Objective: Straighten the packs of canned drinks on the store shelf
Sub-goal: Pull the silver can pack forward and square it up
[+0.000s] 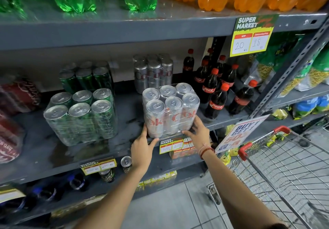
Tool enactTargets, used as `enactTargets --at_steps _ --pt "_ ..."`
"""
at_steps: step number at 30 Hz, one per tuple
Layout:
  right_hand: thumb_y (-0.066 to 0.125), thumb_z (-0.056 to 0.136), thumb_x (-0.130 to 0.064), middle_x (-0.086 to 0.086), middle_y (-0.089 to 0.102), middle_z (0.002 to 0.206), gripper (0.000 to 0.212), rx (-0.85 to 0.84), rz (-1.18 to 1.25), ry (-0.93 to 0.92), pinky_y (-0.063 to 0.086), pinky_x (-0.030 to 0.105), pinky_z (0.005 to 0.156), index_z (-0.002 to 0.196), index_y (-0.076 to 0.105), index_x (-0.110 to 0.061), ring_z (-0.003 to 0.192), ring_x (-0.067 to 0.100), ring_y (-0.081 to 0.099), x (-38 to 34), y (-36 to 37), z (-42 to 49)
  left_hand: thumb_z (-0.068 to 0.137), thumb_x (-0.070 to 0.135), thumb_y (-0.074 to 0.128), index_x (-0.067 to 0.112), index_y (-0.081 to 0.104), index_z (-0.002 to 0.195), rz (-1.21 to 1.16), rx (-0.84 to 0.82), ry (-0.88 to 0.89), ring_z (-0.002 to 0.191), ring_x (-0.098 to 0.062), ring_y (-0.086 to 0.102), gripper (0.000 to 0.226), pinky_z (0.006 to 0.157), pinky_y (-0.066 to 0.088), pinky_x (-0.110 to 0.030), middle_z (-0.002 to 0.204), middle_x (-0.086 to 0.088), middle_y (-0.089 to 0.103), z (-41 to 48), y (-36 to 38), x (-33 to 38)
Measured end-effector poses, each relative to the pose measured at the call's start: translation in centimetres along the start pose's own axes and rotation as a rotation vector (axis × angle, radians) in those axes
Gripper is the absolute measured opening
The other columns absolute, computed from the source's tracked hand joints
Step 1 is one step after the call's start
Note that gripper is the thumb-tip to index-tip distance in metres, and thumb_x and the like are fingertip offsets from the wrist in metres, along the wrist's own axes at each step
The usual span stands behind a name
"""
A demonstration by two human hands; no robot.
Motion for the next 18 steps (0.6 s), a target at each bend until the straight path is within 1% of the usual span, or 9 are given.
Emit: enactTargets --at_steps 4,5,7,9,11,14,16,17,18 --pt "0.073 0.075 0.005 -0.002 0.061 0.119 0.075 0.028 -0.025 0.001 0.046 0.031 0.101 0.139 0.042 -0.019 0.114 0.013 0.057 -0.2 0.0 -0.2 0.081 0.043 0.066 0.017 0.035 0.144 0.033 -0.016 0.037 0.084 -0.031 0.07 0.075 0.07 0.056 -0.043 0.092 -0.011 0.075 -0.1 -0.3 0.4" --pt "0.072 0.075 0.005 -0.002 0.061 0.118 0.074 0.03 -0.033 0.0 0.046 0.031 0.101 0.138 0.041 -0.019 0.113 0.013 0.057 -0.4 0.1 -0.4 0.081 0.041 0.067 0.017 0.035 0.144 0.026 -0.035 0.044 0.087 -0.032 0.069 0.075 0.071 0.055 -0.043 0.095 -0.011 0.075 0.0 -0.5 0.5" --pt "0.071 0.076 0.004 -0.003 0.061 0.116 0.069 0.088 -0.084 -0.003 0.044 0.027 0.097 0.136 0.043 -0.019 0.11 0.011 0.056 -1.0 0.6 -1.2 0.08 0.038 0.07 0.016 0.038 0.143 -0.037 -0.068 0.057 0.1 -0.031 0.066 0.074 0.08 0.054 -0.041 0.111 -0.012 0.071 0.1 -1.2 0.4" --pt "0.071 0.078 0.001 0.002 0.06 0.119 0.061 0.248 -0.111 -0.013 0.039 0.023 0.096 0.132 0.046 -0.013 0.113 0.014 0.053 -1.4 1.5 -2.8 0.079 0.035 0.071 0.013 0.042 0.141 -0.129 -0.078 0.062 0.117 -0.028 0.059 0.071 0.093 0.05 -0.039 0.129 -0.011 0.062 -0.1 -2.4 -0.1" --pt "0.069 0.081 -0.005 0.013 0.056 0.125 0.054 0.434 -0.071 0.013 0.037 0.027 0.097 0.13 0.048 -0.007 0.119 0.024 0.05 -1.3 3.4 -4.9 0.082 0.031 0.07 0.012 0.047 0.136 -0.214 -0.026 0.041 0.119 -0.024 0.057 0.062 0.097 0.047 -0.035 0.132 -0.008 0.059 -0.4 -4.3 -1.5" --pt "0.064 0.086 -0.009 0.017 0.056 0.119 0.037 0.554 0.03 0.042 0.044 0.037 0.095 0.121 0.054 -0.003 0.113 0.031 0.052 -1.9 7.4 -7.7 0.086 0.02 0.066 0.008 0.055 0.125 -0.388 0.121 -0.078 0.109 -0.017 0.06 0.042 0.089 0.05 -0.025 0.121 -0.007 0.065 -1.4 -7.8 -4.3" --pt "0.062 0.087 -0.006 0.018 0.057 0.111 0.029 0.542 0.026 -0.039 0.041 0.027 0.088 0.115 0.057 0.0 0.106 0.032 0.054 -3.8 10.8 -9.1 0.087 0.016 0.065 0.007 0.06 0.116 -0.466 0.263 -0.164 0.103 -0.019 0.063 0.03 0.077 0.048 -0.007 0.107 -0.005 0.066 -1.8 -10.8 -6.8" --pt "0.062 0.087 -0.006 0.018 0.058 0.108 0.027 0.509 0.005 -0.081 0.04 0.024 0.086 0.113 0.058 0.001 0.103 0.033 0.054 -4.8 12.5 -9.5 0.087 0.014 0.064 0.006 0.061 0.111 -0.485 0.332 -0.197 0.099 -0.022 0.064 0.026 0.071 0.046 -0.003 0.102 -0.006 0.066 -2.0 -12.2 -8.2" --pt "0.062 0.087 -0.008 0.016 0.057 0.107 0.028 0.453 -0.009 -0.114 0.042 0.029 0.087 0.113 0.057 0.0 0.101 0.033 0.055 -5.5 14.2 -9.5 0.087 0.013 0.064 0.005 0.06 0.108 -0.487 0.391 -0.22 0.097 -0.025 0.065 0.022 0.067 0.045 -0.002 0.099 -0.008 0.066 -2.2 -13.5 -9.3"
Point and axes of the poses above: each hand's wrist, its own z-axis towards the middle knuckle, its own y-axis out of the palm, x = y × z, the point moved 4 cm from there along z, towards the middle knuckle
